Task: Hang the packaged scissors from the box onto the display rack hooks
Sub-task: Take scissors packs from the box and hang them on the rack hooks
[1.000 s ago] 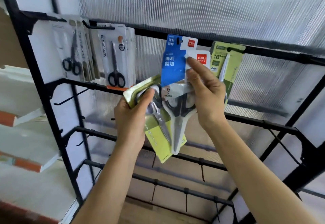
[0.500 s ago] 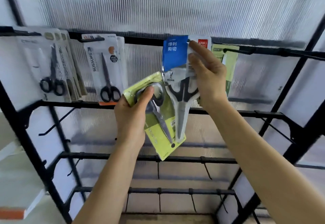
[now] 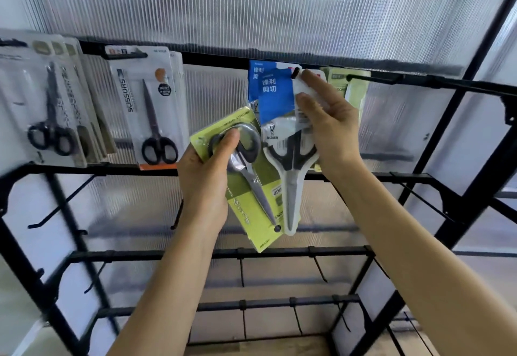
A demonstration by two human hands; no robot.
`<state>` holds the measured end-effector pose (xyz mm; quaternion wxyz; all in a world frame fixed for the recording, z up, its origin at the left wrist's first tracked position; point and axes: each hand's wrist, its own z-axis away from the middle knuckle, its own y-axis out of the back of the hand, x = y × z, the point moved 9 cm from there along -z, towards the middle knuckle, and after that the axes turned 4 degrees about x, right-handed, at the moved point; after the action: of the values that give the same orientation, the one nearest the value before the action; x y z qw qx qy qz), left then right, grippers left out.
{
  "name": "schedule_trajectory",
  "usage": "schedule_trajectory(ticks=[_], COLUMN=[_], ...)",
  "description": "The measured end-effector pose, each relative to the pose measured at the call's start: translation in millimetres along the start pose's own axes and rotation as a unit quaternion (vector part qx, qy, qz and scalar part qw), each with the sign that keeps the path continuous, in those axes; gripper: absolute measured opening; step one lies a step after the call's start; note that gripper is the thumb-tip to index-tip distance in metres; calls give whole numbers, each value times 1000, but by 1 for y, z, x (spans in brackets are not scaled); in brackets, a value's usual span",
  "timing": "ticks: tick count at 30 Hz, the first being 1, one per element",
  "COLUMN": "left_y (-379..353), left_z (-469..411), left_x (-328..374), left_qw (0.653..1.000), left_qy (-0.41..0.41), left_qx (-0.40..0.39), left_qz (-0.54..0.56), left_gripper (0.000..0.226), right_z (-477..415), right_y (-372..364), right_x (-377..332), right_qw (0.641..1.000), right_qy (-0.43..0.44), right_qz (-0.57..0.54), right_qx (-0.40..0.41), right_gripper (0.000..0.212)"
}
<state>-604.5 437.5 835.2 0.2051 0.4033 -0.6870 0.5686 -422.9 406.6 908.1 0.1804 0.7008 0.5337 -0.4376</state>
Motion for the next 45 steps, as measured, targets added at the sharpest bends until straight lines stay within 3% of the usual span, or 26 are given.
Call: schedule_trajectory(ticks=[6,11,14,16,19,21,23,25,28,31,33,36,39,42,45], left_y=[13,34,45,50,57,61,66,76,97,115,123,124,105,81,47], left_z=[-7,-5,-3,-1,4,6,9,13,20,21,17,21,28,41,59], left_x=[-3,8,14,18,17,13,10,8,8,7,5,-6,-25,-50,-78], left_qw=[999,995,994,994,994,991,986,979,966,949,932,898,883,903,943], left_qy=[-3,-30,-25,-18,13,43,66,71,47,41,46,82,109,167,235], left_qx=[38,88,96,100,112,122,140,170,231,274,299,346,348,314,209], left_qz=[-21,-43,-42,-35,-9,19,54,87,110,149,202,259,297,242,110], left_gripper=[15,16,14,12,6,12,14,9,7,15,20,37,37,32,15], right_z=[-28,-59,-56,-42,-11,16,54,82,93,86,83,93,100,94,77], right_y=[-7,-22,-29,-25,-25,-46,-68,-80,-84,-68,-52,-41,-39,-29,1], right_x=[22,54,65,72,63,64,72,75,74,83,94,108,111,103,92], right_qw=[999,981,922,889,918,953,935,894,866,896,927,922,921,940,950], right_qy=[-20,-52,-47,-89,-67,-81,-179,-213,-165,-207,-275,-351,-337,-291,-261], right_qz=[35,182,377,446,391,270,172,191,261,215,101,-119,-181,-176,-159], right_qx=[2,-42,-73,-46,-10,-114,-255,-345,-394,-330,-235,-110,-74,-32,61], right_gripper=[31,46,61,59,42,33,38,38,18,8,13,15,17,12,7])
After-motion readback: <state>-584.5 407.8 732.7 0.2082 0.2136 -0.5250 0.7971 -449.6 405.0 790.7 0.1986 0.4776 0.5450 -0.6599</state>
